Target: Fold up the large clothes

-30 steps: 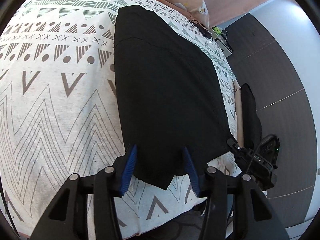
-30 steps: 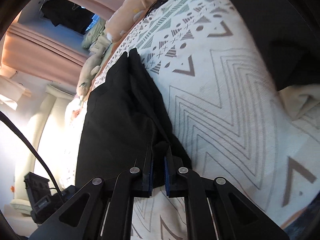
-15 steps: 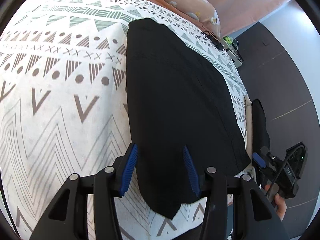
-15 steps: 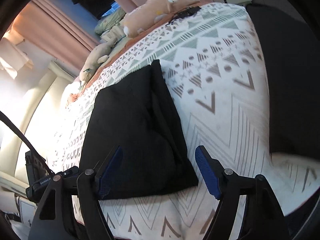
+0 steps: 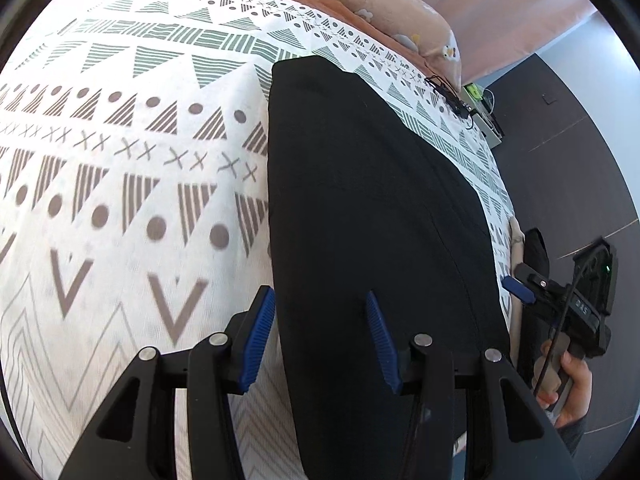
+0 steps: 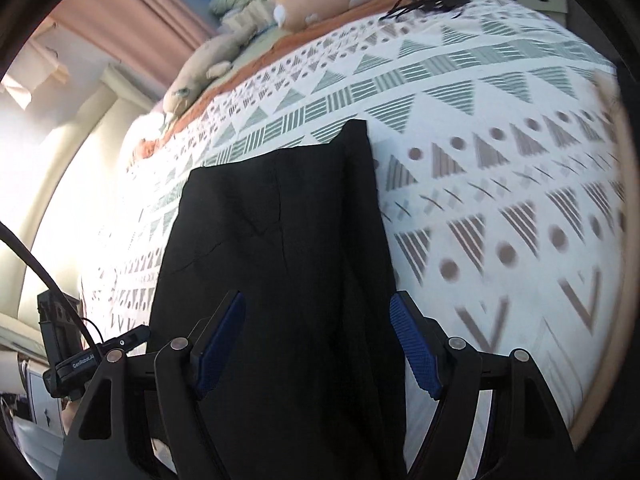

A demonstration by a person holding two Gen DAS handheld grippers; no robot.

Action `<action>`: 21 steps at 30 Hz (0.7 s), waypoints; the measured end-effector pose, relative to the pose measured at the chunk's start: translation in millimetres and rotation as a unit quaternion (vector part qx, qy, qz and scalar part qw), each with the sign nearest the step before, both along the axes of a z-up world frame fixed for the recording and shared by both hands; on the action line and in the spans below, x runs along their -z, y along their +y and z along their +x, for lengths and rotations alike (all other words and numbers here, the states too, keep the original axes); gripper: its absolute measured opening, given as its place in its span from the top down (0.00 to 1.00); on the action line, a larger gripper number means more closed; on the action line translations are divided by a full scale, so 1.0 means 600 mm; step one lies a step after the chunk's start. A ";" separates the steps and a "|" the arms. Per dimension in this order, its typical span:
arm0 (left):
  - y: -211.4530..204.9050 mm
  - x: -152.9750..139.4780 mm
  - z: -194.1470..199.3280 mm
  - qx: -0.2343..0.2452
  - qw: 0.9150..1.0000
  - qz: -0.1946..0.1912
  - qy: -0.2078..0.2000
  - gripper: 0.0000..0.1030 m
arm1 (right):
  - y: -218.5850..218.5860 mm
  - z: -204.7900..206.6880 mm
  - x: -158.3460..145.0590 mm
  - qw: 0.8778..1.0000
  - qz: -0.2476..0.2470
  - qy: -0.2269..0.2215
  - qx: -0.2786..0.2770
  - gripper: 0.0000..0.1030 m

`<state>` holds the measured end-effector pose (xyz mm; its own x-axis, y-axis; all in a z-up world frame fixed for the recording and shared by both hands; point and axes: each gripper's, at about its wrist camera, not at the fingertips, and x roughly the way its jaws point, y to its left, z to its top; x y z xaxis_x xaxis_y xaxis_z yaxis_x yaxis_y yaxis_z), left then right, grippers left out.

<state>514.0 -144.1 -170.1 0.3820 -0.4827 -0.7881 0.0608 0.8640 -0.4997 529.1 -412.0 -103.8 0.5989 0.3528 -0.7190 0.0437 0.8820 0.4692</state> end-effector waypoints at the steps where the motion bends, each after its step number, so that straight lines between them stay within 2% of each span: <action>1: -0.002 0.002 0.010 -0.001 1.000 0.002 0.001 0.53 | 0.002 0.021 0.005 1.000 -0.003 0.009 -0.006 0.35; 3: -0.007 0.006 0.030 -0.001 1.000 0.005 0.003 0.53 | 0.008 0.054 0.015 1.000 -0.005 0.023 -0.015 0.40; 5: -0.013 0.010 0.047 -0.001 1.000 0.009 0.005 0.53 | 0.013 0.084 0.030 0.999 -0.001 0.037 -0.026 0.53; 7: -0.018 0.013 0.062 -0.002 1.000 0.015 0.005 0.53 | 0.018 0.104 0.039 0.999 0.003 0.038 -0.037 0.82; 9: -0.022 0.014 0.075 -0.002 1.000 0.019 0.005 0.53 | 0.017 0.113 0.038 0.999 -0.016 0.027 -0.029 0.96; 12: -0.029 0.012 0.082 0.004 1.000 0.024 0.001 0.53 | 0.002 0.112 0.031 1.000 -0.023 0.009 -0.008 1.00; 17: -0.047 0.004 0.079 0.016 0.999 0.037 -0.014 0.53 | -0.011 0.095 0.053 1.000 -0.021 0.012 0.002 1.00; 21: -0.053 0.005 0.080 0.021 0.999 0.038 -0.018 0.53 | -0.031 0.080 0.052 1.000 0.021 0.003 0.001 0.99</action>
